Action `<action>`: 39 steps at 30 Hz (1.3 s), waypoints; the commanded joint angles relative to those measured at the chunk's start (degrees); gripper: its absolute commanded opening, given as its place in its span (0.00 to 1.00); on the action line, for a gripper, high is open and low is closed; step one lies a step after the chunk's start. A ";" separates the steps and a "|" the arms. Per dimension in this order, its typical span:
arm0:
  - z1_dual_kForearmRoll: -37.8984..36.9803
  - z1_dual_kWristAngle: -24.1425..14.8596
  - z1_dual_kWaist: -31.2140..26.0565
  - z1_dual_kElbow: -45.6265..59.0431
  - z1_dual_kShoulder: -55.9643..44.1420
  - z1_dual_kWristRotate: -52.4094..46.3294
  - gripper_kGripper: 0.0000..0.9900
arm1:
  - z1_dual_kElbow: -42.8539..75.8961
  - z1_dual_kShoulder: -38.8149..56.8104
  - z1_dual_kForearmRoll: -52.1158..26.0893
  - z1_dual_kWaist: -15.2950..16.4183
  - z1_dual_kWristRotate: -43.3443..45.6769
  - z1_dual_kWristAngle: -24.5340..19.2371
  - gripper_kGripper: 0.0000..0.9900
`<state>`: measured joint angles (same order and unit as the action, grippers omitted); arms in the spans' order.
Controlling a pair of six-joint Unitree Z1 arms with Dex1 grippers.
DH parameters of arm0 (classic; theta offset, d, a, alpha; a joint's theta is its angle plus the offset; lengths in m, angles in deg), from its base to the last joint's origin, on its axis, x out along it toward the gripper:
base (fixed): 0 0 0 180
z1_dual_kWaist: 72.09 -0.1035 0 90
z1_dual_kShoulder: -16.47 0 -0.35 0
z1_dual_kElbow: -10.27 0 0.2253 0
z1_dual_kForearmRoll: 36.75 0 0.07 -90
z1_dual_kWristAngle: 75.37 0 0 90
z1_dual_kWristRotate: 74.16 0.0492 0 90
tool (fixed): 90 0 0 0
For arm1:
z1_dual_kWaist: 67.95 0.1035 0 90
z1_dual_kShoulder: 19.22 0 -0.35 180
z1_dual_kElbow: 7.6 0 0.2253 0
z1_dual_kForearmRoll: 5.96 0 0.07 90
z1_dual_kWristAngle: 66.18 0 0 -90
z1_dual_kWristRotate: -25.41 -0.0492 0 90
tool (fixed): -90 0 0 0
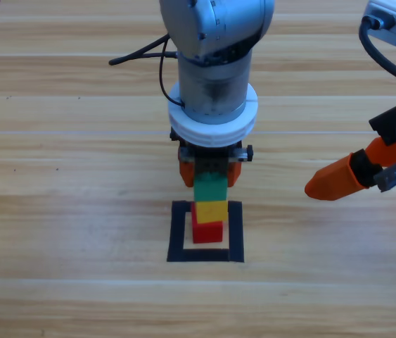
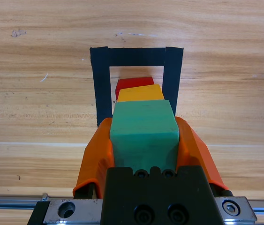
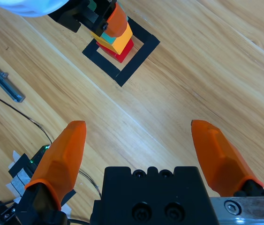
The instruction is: Stack the blocks in the rectangular block: red at the bottom, yellow in the middle, green on top
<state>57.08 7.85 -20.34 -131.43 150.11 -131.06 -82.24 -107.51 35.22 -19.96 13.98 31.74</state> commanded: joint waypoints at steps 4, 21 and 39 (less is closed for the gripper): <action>-0.16 -0.70 0.64 1.36 1.98 0.30 0.44 | 1.01 1.19 -0.15 -1.67 0.79 0.78 0.99; -2.36 -0.70 0.64 4.52 -0.30 0.48 0.87 | 1.19 2.51 -0.07 -1.67 0.88 1.57 0.99; -2.36 -0.87 0.64 3.29 -1.01 1.09 0.96 | 1.01 2.24 -0.07 -1.67 1.32 1.49 0.99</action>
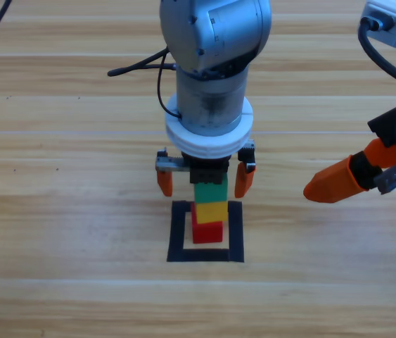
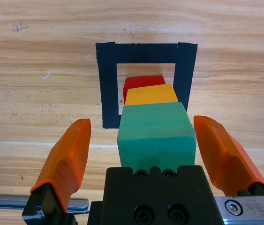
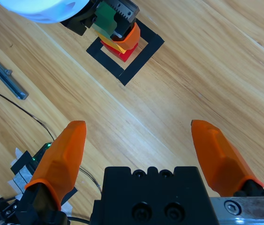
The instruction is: Stack the blocks in the rectangular block: red at the bottom, yellow in the middle, green on top
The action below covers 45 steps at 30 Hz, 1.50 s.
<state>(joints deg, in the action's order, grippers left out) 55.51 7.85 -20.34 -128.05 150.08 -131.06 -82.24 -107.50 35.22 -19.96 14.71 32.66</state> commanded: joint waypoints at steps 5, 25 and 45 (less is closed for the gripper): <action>0.34 -2.54 0.64 -5.53 -7.14 2.15 1.00 | 1.10 2.15 -0.07 -1.76 0.69 0.57 0.99; -16.88 -22.49 16.11 46.06 -61.01 0.30 1.00 | 0.84 1.54 -0.24 -1.67 0.77 0.39 0.99; -35.78 -19.15 16.19 67.07 -70.68 13.13 1.00 | 0.84 1.27 -0.60 -1.67 0.69 0.22 0.99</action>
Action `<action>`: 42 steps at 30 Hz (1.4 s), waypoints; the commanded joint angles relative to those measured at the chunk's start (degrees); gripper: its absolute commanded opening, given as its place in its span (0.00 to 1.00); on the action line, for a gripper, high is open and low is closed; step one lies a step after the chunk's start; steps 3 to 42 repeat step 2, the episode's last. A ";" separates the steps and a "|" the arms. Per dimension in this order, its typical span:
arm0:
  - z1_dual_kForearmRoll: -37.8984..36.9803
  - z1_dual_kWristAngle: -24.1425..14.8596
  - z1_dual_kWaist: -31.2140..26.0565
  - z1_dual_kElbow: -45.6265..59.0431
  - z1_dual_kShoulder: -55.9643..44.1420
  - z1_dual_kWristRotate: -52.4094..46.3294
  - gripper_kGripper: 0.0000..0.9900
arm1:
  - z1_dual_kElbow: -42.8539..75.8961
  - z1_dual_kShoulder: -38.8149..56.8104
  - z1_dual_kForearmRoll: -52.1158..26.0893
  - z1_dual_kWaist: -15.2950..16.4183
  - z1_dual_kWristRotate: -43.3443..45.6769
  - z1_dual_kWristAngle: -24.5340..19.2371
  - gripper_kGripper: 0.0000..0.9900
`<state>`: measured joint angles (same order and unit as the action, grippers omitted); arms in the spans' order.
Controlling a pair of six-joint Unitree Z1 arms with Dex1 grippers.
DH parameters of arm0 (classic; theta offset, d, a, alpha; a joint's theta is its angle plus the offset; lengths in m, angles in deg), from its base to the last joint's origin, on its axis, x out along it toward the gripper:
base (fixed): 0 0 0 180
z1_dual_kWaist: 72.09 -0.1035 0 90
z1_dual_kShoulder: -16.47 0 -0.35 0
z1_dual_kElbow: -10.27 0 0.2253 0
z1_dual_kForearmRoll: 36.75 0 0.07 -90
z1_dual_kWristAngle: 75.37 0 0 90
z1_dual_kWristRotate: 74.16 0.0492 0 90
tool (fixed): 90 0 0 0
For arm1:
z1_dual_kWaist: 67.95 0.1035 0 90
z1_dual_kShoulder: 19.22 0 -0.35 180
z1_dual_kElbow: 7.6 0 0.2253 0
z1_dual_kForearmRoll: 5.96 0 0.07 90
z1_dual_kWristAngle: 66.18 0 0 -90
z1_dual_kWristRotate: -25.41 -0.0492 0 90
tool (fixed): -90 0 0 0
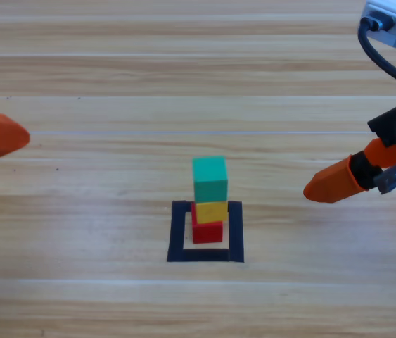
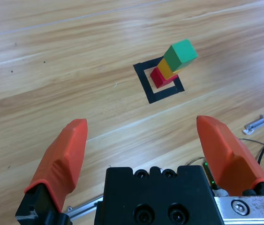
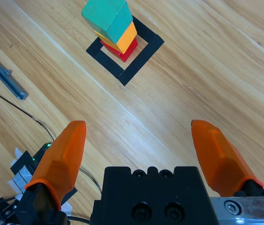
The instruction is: Stack the blocks in the rectangular block: red at the bottom, yellow in the middle, green on top
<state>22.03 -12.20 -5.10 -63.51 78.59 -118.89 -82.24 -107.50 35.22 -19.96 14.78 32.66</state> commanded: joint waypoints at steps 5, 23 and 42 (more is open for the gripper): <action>-3.44 1.08 0.87 3.14 1.60 1.58 1.00 | 0.84 1.28 -0.59 -1.67 0.70 0.04 0.99; -3.44 1.08 0.87 3.14 1.60 1.58 1.00 | 0.84 1.28 -0.59 -1.67 0.70 0.04 0.99; -3.44 1.08 0.87 3.14 1.60 1.58 1.00 | 0.84 1.28 -0.59 -1.67 0.70 0.04 0.99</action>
